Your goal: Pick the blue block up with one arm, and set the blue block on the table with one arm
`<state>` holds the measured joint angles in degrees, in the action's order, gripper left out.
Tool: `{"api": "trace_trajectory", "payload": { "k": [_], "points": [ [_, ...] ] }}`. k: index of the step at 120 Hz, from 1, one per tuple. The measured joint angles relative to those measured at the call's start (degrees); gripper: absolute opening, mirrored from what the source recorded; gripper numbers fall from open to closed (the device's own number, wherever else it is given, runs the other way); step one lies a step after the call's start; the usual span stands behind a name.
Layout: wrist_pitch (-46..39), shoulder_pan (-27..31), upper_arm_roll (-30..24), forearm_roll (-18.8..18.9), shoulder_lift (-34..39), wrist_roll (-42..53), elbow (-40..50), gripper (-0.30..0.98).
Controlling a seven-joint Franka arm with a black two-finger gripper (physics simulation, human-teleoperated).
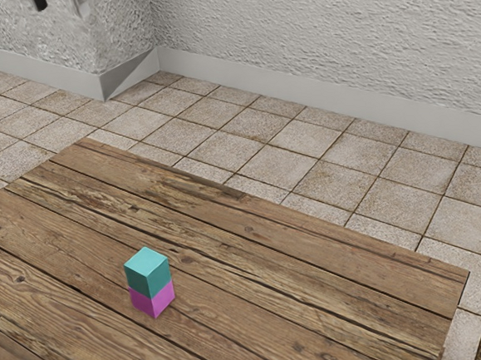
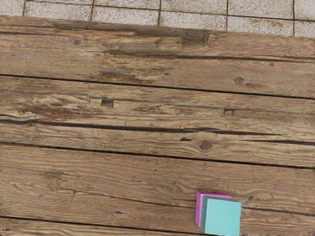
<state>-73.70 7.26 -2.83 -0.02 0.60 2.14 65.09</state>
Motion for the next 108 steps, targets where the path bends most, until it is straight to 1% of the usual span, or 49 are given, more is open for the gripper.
{"api": "trace_trajectory", "payload": {
  "k": [22,29,38,44,54,67,78,91,101,108],
  "points": [
    [-0.07,-7.91,0.26,0.14,-3.74,-0.99,-0.21,0.69],
    [-0.19,-8.7,0.16,0.06,-4.25,-1.21,-0.19,0.69],
    [-0.53,-7.97,0.1,0.43,-4.47,-1.44,0.45,0.69],
    [-2.53,-6.66,-0.02,0.61,-1.5,-1.46,7.62,0.69],
    [-8.4,-3.98,-1.0,0.83,4.94,-1.39,25.01,0.69],
    [-15.35,-5.27,-2.79,0.8,9.68,-1.31,39.5,0.69],
    [-21.34,-5.25,-4.99,0.8,10.96,-1.31,47.42,0.69],
    [-28.45,-3.59,-5.8,0.71,11.21,-1.11,55.61,0.69],
    [-32.92,-2.64,-7.72,0.65,11.36,-0.9,59.29,0.69],
    [-35.61,-2.09,-8.6,-0.07,11.45,-0.79,61.24,0.69]
  ]
}}
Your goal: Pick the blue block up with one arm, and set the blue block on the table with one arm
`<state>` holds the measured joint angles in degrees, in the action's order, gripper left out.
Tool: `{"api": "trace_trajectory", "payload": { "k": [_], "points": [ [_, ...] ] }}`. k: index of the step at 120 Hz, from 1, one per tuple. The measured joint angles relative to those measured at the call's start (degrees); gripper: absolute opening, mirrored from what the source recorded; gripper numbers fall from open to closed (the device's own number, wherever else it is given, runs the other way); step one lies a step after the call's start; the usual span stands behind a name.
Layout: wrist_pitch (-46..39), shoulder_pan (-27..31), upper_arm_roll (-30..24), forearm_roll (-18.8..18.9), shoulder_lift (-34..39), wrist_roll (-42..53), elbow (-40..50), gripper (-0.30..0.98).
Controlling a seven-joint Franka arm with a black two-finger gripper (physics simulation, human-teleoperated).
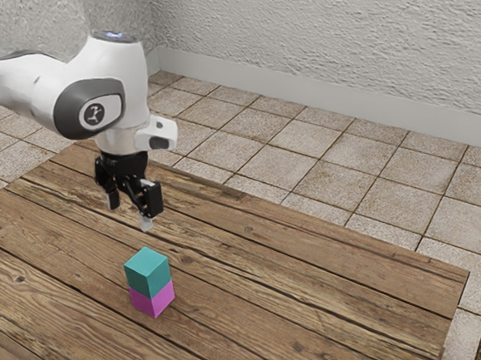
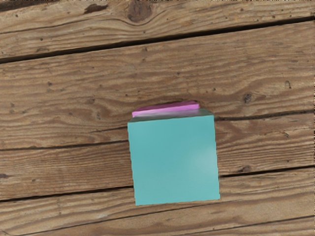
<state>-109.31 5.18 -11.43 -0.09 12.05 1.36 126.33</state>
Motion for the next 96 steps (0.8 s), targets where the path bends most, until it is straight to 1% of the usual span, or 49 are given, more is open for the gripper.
{"api": "trace_trajectory", "payload": {
  "k": [15,26,32,36,46,65,78,96],
  "points": [
    [-5.48,0.94,-0.65,-1.01,0.78,0.22,6.24,0.69],
    [-8.48,1.36,-1.26,-1.76,2.06,0.34,9.02,0.69],
    [-9.69,1.89,-2.19,-2.0,3.86,0.42,10.37,0.69],
    [-10.62,3.29,-3.74,-2.24,4.5,0.48,11.1,0.69],
    [-12.58,6.19,-6.62,-2.9,5.01,0.61,12.4,0.69],
    [-15.33,7.18,-9.78,-5.58,5.07,0.75,14.46,0.69],
    [-16.59,7.81,-10.51,-6.73,4.87,0.79,15.48,0.69],
    [-17.62,7.91,-10.63,-7.29,4.49,0.85,16.14,0.69]
  ]
}}
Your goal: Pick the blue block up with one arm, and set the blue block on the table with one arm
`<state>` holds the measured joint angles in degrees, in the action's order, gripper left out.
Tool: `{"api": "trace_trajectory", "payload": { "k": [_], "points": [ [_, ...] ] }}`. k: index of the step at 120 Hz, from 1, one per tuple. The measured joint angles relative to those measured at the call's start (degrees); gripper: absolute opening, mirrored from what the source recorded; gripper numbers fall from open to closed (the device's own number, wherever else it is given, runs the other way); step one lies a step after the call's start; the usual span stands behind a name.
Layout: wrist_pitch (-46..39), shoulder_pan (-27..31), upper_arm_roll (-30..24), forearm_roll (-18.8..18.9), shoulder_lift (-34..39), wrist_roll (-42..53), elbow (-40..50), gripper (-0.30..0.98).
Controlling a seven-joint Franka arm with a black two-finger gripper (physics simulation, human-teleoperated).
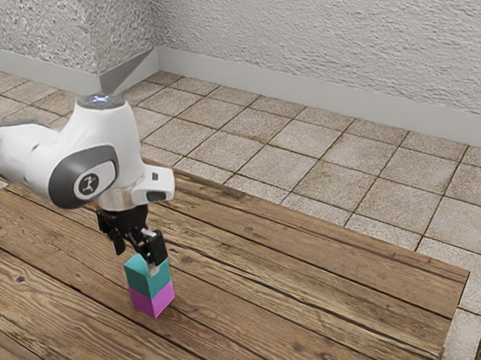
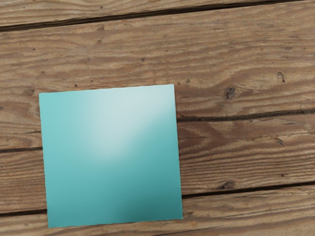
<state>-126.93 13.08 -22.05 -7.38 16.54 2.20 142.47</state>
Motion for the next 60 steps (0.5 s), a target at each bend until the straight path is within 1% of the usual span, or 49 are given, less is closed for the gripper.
{"api": "trace_trajectory", "payload": {
  "k": [26,43,60],
  "points": [
    [-0.95,0.72,-0.01,-0.04,-2.2,0.15,-0.71,0.69],
    [-1.31,0.72,-0.01,0.35,-4.57,0.31,-1.74,0.69],
    [-1.78,0.74,-0.01,0.91,-5.25,0.93,-2.38,0.69]
  ]
}}
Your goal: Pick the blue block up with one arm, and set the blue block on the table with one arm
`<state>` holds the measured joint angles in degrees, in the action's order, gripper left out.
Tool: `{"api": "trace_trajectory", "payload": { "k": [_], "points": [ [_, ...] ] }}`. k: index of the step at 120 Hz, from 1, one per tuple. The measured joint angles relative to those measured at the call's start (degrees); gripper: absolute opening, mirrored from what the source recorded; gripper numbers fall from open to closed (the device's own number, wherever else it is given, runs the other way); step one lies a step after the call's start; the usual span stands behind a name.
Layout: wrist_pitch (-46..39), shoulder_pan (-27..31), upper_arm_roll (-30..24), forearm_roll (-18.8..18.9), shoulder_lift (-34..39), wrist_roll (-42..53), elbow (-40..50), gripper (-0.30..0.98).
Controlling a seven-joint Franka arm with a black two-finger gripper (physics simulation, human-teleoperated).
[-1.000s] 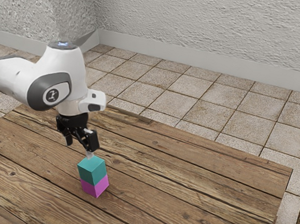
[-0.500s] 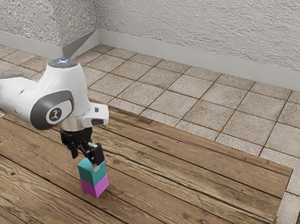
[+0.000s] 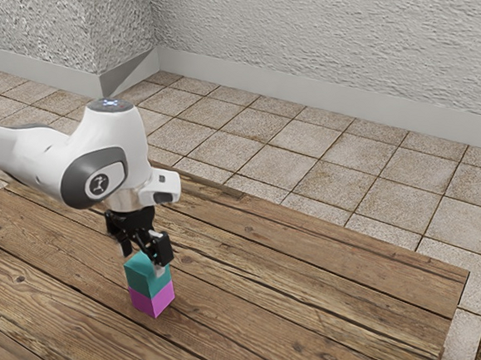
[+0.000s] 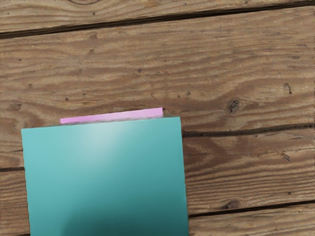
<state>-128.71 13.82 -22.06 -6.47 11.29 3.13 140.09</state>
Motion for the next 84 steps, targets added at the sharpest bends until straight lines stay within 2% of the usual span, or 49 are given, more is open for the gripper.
{"api": "trace_trajectory", "payload": {
  "k": [84],
  "points": [
    [-2.04,1.06,0.1,0.79,-4.03,3.27,-1.37,0.69]
  ]
}}
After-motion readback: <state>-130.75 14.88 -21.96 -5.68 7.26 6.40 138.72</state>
